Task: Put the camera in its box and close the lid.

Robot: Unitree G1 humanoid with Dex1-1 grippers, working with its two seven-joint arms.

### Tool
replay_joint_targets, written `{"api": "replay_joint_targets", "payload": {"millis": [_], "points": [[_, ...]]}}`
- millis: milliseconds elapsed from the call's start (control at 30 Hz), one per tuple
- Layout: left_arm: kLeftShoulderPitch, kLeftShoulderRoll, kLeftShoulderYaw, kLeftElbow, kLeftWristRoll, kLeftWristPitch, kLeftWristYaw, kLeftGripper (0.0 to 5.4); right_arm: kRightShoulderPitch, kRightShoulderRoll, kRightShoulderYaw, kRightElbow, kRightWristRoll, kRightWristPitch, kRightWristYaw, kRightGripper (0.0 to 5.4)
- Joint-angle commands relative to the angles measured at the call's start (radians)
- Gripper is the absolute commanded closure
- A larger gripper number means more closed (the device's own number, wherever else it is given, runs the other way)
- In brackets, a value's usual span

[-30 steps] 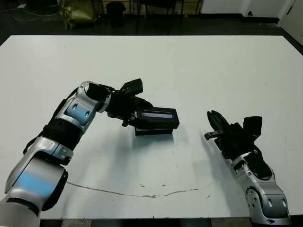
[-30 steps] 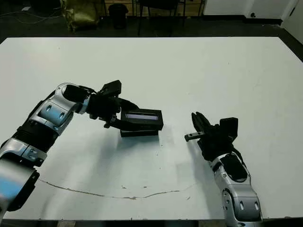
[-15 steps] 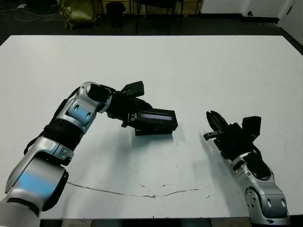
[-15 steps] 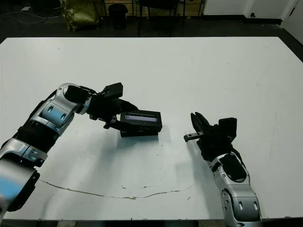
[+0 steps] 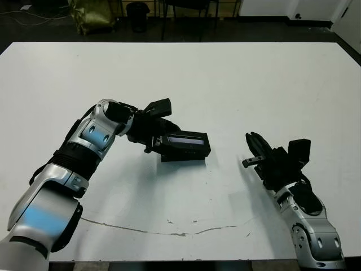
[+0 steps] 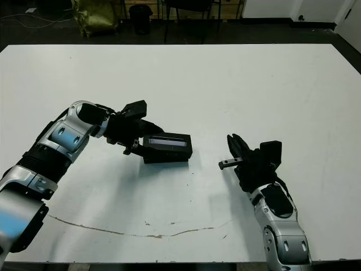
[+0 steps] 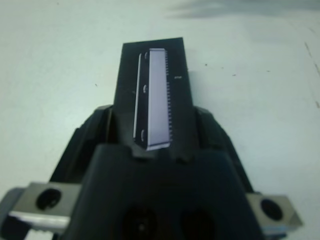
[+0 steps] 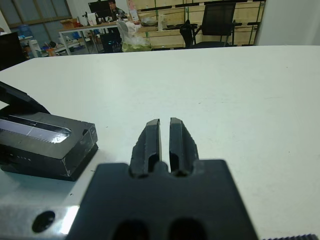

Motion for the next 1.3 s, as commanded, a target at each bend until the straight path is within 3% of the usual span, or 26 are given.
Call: {"api": "replay_joint_targets", "payload": {"millis": [33,400,633,1300], "points": [[0.003,-0.001,-0.015,0.010,0.022,0.008,0.002,2.71,0.012,0.001,-0.004,0.006,0.004,0.020,-0.004,5.40],[0.006,-0.009,-0.044,-0.013,0.056,0.028,0.005,2.71,0.013,-0.002,-0.004,0.011,-0.003,0.003,0.001,5.40],[0.021,-0.007,-0.041,-0.009,0.050,0.034,0.001,2.71,0.016,0.000,-0.010,0.000,0.012,0.030,-0.007,5.40],[0.106,0.040,0.000,0.003,0.025,0.009,0.006,2.71,0.014,-0.005,-0.009,0.014,0.007,0.006,0.007,5.40]]}}
